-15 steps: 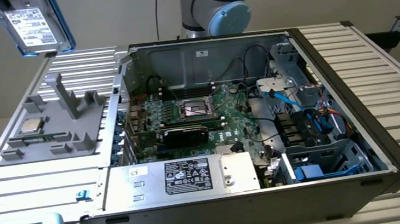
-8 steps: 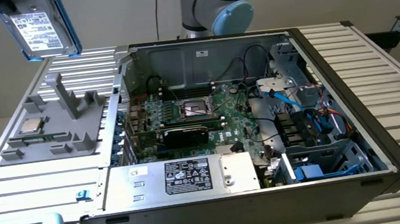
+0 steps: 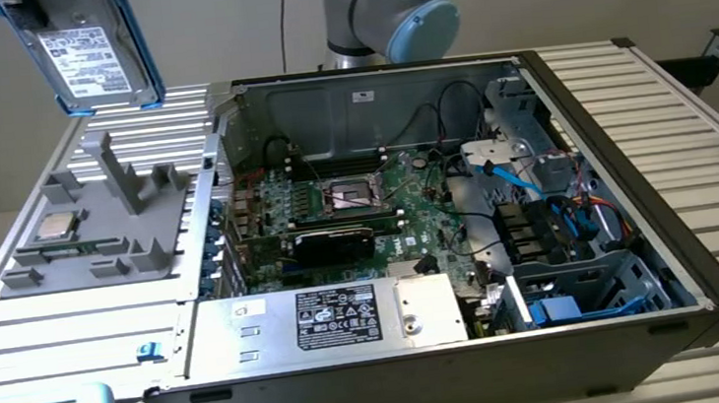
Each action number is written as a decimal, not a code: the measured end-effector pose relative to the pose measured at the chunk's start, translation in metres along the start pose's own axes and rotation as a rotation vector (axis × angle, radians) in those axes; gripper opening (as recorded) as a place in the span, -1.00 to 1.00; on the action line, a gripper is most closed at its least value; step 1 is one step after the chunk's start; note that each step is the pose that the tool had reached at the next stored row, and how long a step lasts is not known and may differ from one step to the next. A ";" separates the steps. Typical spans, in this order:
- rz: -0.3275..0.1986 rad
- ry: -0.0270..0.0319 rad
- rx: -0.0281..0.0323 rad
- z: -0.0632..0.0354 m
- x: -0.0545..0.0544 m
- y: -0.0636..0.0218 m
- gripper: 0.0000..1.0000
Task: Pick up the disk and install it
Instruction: 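Pick up the disk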
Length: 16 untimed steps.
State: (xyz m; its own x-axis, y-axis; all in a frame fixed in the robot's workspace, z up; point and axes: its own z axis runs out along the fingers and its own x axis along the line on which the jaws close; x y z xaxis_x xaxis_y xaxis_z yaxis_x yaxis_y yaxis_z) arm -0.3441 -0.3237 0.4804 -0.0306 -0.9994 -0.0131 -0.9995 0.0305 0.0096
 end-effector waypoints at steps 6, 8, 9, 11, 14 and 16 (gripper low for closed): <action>0.000 0.0000 0.0000 -0.0004 0.010 -0.0202 -0.25; 0.000 0.0000 0.0000 -0.0007 0.012 -0.0264 -0.25; 0.000 0.0000 0.0001 -0.0008 0.014 -0.0298 -0.25; 0.000 -0.0001 0.0003 -0.0016 0.015 -0.0352 -0.25; 0.000 0.0000 0.0006 -0.0035 0.018 -0.0430 -0.25; 0.000 -0.0001 0.0008 -0.0046 0.019 -0.0487 -0.25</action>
State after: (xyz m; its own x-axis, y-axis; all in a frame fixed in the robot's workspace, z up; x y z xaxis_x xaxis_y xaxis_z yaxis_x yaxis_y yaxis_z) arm -0.2959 -0.3440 0.4843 -0.0306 -0.9994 -0.0132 -0.9995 0.0305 0.0088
